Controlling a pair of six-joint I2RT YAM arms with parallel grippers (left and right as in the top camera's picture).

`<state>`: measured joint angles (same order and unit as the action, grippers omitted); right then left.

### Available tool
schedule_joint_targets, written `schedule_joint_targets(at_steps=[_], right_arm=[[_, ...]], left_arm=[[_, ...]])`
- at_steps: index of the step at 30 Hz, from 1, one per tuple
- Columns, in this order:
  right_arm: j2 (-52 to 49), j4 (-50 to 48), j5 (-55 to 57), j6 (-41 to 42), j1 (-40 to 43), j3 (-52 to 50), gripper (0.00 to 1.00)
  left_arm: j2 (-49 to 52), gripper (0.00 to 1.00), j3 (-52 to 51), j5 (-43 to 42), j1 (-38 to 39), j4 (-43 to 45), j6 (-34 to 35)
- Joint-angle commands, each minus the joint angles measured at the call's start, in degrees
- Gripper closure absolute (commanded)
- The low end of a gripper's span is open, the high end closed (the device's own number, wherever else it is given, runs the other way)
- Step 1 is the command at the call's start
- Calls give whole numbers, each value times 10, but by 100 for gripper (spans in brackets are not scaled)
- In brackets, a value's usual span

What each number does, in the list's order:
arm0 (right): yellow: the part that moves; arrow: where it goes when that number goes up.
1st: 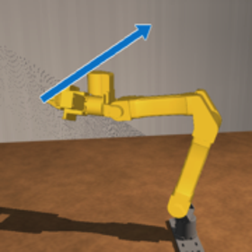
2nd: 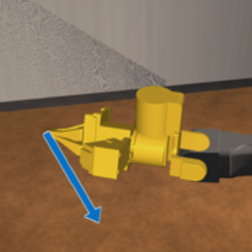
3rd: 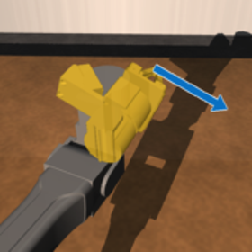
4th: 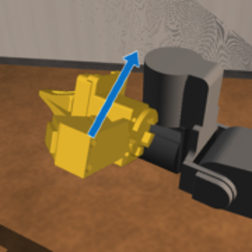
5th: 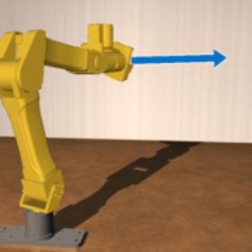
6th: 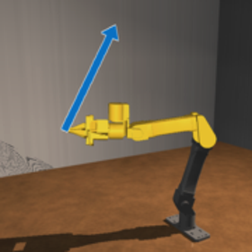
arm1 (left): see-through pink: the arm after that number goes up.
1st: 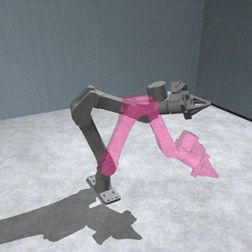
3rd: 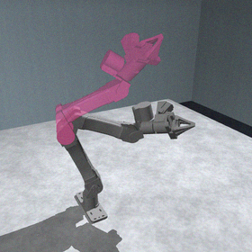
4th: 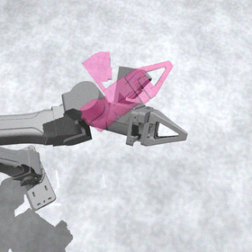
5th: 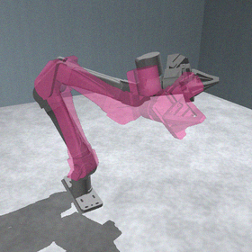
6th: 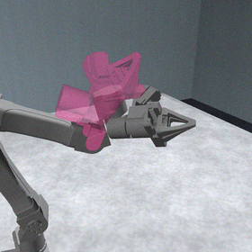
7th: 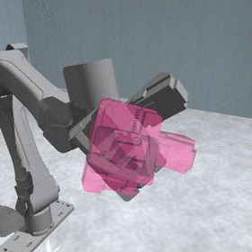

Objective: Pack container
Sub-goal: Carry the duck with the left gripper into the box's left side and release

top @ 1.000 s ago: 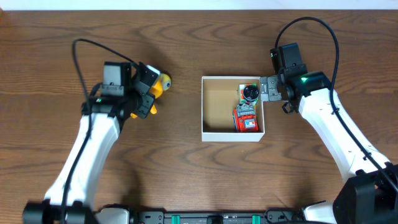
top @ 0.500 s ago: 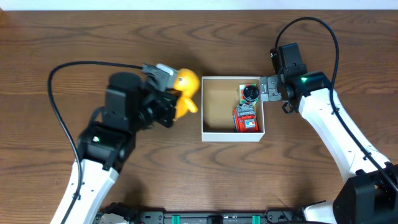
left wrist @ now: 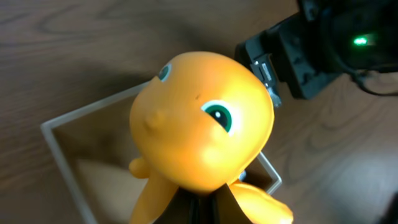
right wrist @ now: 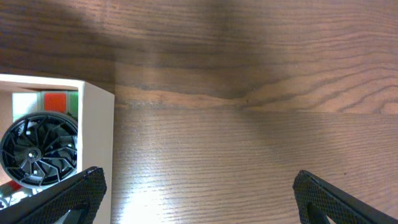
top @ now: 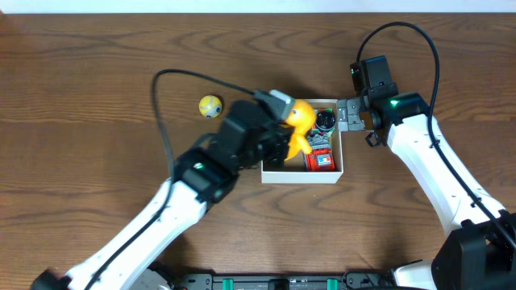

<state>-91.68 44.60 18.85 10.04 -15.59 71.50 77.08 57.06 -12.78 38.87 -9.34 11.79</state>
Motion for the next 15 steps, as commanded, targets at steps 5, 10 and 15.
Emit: schedule_joint_targets(at_steps=[5, 10, 15], right_arm=[[10, 0, 2, 6, 3, 9, 1], [10, 0, 2, 6, 3, 9, 1], [10, 0, 2, 6, 3, 9, 1]], left_arm=[[79, 94, 1, 94, 7, 38, 66], [105, 94, 1, 94, 7, 40, 65], [101, 27, 2, 94, 7, 44, 64]])
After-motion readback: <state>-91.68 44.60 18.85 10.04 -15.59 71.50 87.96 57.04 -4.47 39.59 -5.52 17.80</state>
